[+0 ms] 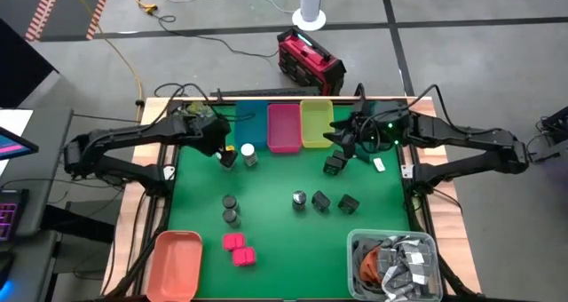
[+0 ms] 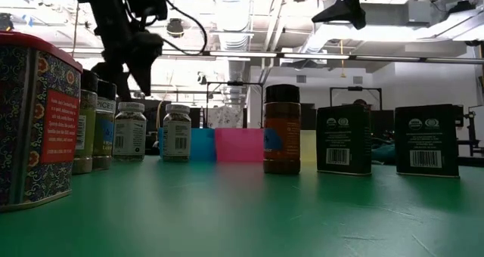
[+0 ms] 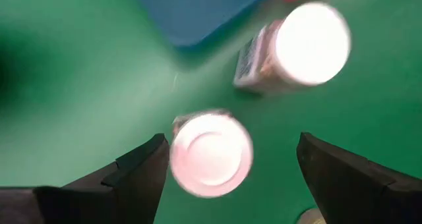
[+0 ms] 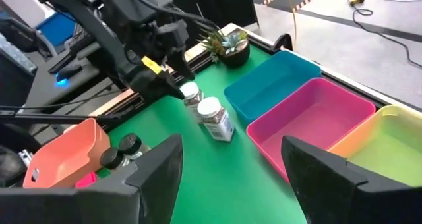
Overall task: Sort spices by type
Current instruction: Put the left white seasoning bottle into the blue bin
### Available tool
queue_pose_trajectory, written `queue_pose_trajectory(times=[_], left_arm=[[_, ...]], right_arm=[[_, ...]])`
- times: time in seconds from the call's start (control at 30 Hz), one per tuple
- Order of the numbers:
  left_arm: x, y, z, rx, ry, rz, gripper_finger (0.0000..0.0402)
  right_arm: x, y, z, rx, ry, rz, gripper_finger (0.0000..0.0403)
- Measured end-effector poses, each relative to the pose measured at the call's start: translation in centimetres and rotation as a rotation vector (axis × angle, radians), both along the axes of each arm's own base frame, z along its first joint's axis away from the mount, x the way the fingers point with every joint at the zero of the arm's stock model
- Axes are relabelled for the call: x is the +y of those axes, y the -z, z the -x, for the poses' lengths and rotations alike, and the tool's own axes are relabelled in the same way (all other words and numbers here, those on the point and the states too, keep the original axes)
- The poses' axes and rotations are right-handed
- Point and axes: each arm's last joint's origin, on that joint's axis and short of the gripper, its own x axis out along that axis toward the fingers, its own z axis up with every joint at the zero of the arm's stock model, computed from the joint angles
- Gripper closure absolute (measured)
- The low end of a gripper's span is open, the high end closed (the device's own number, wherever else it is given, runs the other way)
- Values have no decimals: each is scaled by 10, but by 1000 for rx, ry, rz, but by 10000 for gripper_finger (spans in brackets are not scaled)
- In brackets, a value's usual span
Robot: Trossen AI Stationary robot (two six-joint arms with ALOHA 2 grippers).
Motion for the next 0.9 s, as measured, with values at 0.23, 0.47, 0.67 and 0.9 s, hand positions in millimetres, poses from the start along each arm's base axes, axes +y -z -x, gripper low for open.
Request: queue_pose_trajectory(times=[0.23, 0.47, 0.67, 0.9], left_arm=[[5, 25, -12, 133, 22, 30, 79], [8, 41, -21, 202, 69, 69, 106], [8, 44, -23, 208, 89, 85, 201], [5, 38, -20, 200, 104, 115, 207]], right_arm=[[0, 0, 0, -1, 2, 1, 119], [0, 0, 0, -1, 2, 1, 119], [0, 0, 0, -1, 3, 1, 119], [0, 0, 0, -1, 4, 1, 119]])
